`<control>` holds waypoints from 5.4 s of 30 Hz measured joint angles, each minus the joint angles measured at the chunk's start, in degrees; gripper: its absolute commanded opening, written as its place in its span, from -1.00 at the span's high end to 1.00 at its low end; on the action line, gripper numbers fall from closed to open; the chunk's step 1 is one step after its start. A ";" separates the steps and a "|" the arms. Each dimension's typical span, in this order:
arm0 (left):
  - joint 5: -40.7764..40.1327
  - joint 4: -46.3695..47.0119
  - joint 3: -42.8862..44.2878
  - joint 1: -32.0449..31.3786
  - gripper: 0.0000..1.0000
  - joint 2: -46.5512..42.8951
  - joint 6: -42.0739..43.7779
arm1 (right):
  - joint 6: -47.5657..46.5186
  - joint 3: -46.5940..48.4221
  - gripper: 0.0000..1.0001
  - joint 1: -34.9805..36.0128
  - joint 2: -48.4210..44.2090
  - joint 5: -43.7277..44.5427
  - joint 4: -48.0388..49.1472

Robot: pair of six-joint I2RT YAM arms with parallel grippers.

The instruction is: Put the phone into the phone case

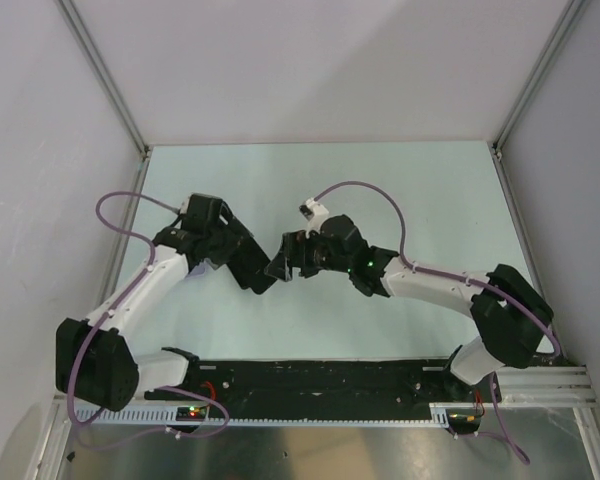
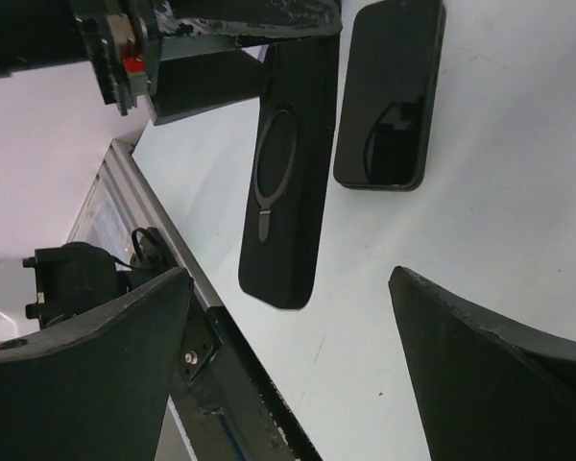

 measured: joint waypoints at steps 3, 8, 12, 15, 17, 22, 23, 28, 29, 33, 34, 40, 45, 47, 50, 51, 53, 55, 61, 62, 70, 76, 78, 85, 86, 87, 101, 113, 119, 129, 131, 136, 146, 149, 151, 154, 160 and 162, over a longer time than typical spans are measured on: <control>1.31 0.81 -0.02 -1.60 -0.24 -0.76 -0.02 | -0.46 0.76 -0.67 1.11 1.70 0.35 -0.04; 3.10 2.43 -0.02 -3.65 -0.31 -1.01 -0.07 | -1.16 1.95 -0.28 1.97 3.85 1.36 -0.85; 4.09 3.39 -0.02 -4.87 -0.56 -1.01 -0.13 | -2.47 2.60 0.37 2.21 4.09 3.26 -2.32; 4.55 4.24 -0.02 -5.51 -0.85 -1.01 -0.33 | -3.39 3.28 0.86 2.25 4.07 4.98 -3.80; 5.01 5.14 -0.02 -5.60 -0.95 -1.01 -0.55 | -3.89 3.43 0.97 2.27 4.02 6.54 -4.96; 6.01 5.57 0.74 -5.46 -0.99 -1.01 0.17 | -6.45 3.52 1.00 1.99 2.43 12.72 -11.21; 6.32 5.57 1.20 -4.81 -0.99 -1.03 0.66 | -7.30 3.54 1.00 1.88 1.53 14.88 -13.27; 6.29 5.57 2.14 -0.22 -0.99 -2.32 2.29 | -13.60 5.05 1.00 1.97 -2.51 31.74 -24.35; 6.23 5.60 2.14 0.44 -0.99 -2.60 2.49 | -14.84 5.55 1.00 2.16 -2.60 35.60 -26.08; 6.29 5.53 2.14 1.01 -0.99 -2.75 2.56 | -19.82 6.99 1.00 3.74 0.90 50.42 -30.93; 6.32 5.53 2.14 0.98 -0.99 -2.75 2.54 | -20.90 7.34 1.00 4.35 3.21 54.07 -31.71; 6.23 5.55 2.05 0.98 -0.99 -2.75 2.56 | -24.04 7.87 0.57 8.11 17.14 64.59 -35.36; 6.23 5.53 1.90 0.98 -0.99 -2.78 2.56 | -23.65 9.51 -0.27 10.23 20.33 65.79 -37.64; 6.23 5.55 1.90 0.98 -0.99 -2.78 2.58 | -22.91 10.54 -0.50 10.56 20.20 65.09 -37.83; 6.21 5.64 1.55 0.98 -0.99 -2.78 2.58 | -21.99 10.88 -0.72 10.51 18.86 61.72 -38.34; 6.01 5.64 1.25 0.98 -0.99 -2.78 2.56 | -21.64 10.88 -0.75 10.43 18.08 60.52 -38.64; 5.38 5.51 0.63 0.98 -0.99 -2.78 2.56 | -21.09 10.88 -0.79 10.01 15.52 56.65 -39.30; 3.58 5.22 0.13 0.76 -0.99 -2.78 2.58 | -20.35 10.88 -0.81 9.20 11.89 52.11 -39.89; -9.86 0.55 2.05 -2.78 -0.99 0.17 4.09 | -16.87 9.35 -0.81 1.42 -0.72 37.33 -38.01; -11.85 -0.07 2.78 -3.34 -0.99 1.73 4.15 | -15.96 8.52 -0.81 -0.87 -2.60 34.45 -37.03; -21.20 -2.99 8.28 -5.53 -0.99 17.70 4.13 | -8.66 1.09 -0.81 -13.79 -7.17 14.69 -31.06; -21.64 -3.45 12.52 -5.57 -0.99 27.61 5.14 | -6.84 -0.35 -0.82 -15.04 -7.21 7.74 -28.02; -21.38 -3.48 13.07 -5.57 -0.99 29.18 5.14 | -6.38 -0.70 -0.82 -15.13 -7.23 6.32 -26.73; -20.57 -3.50 13.25 -5.46 -0.99 30.73 5.51 | -5.92 -1.66 -0.82 -15.47 -7.26 3.48 -24.44; -20.26 -3.45 13.25 -5.25 -0.99 30.73 5.68 | -5.90 -1.77 -0.82 -15.52 -7.26 3.19 -24.11; -19.82 -3.41 13.22 -5.07 -0.99 30.73 6.05 | -5.88 -1.88 -0.82 -15.58 -7.26 3.02 -23.74; -13.94 0.63 9.90 -2.25 -0.99 30.73 10.08 | -4.90 -2.60 -0.82 -15.61 -7.26 1.73 -22.34; -12.11 3.04 8.37 -1.40 -0.97 30.29 11.52 | -4.85 -3.87 -0.82 -15.61 -7.26 1.70 -21.97; -11.91 4.07 7.56 -1.14 -0.76 29.75 11.72 | -4.85 -4.26 -0.81 -15.61 -7.26 1.70 -21.92; -10.95 5.55 7.08 -0.66 -0.24 29.38 12.46 | -4.48 -4.44 -0.81 -15.54 -7.26 1.70 -21.42; -10.80 5.79 6.84 -0.63 -0.18 29.16 12.55 | -4.35 -4.44 -0.81 -15.28 -7.26 1.70 -21.14; -9.84 6.82 5.66 -0.50 -0.10 27.98 12.41 | -3.10 -4.44 -0.81 -13.44 -6.51 1.68 -18.91; -4.17 6.75 3.15 -0.50 -0.03 24.98 9.20 | 2.19 -4.44 -0.75 -6.67 2.10 -0.52 -6.21; -2.78 6.69 2.82 -0.50 -0.03 24.57 7.89 | 4.33 -4.44 -0.71 -5.07 6.27 -1.38 -1.18; -2.01 6.69 2.80 -0.50 -0.04 24.52 7.37 | 5.73 -4.44 -0.67 -4.11 9.09 -1.77 1.90; -0.90 6.69 2.80 -0.50 -0.03 24.48 6.45 | 7.82 -4.44 -0.63 -2.78 12.63 -1.92 6.16; 0.74 6.64 2.69 -0.50 -0.03 24.15 5.46 | 11.69 -4.44 -0.50 -1.25 17.51 -2.38 14.60; 1.20 6.67 2.40 -0.50 -0.03 23.82 5.31 | 13.09 -4.44 -0.45 -1.09 18.86 -2.78 17.18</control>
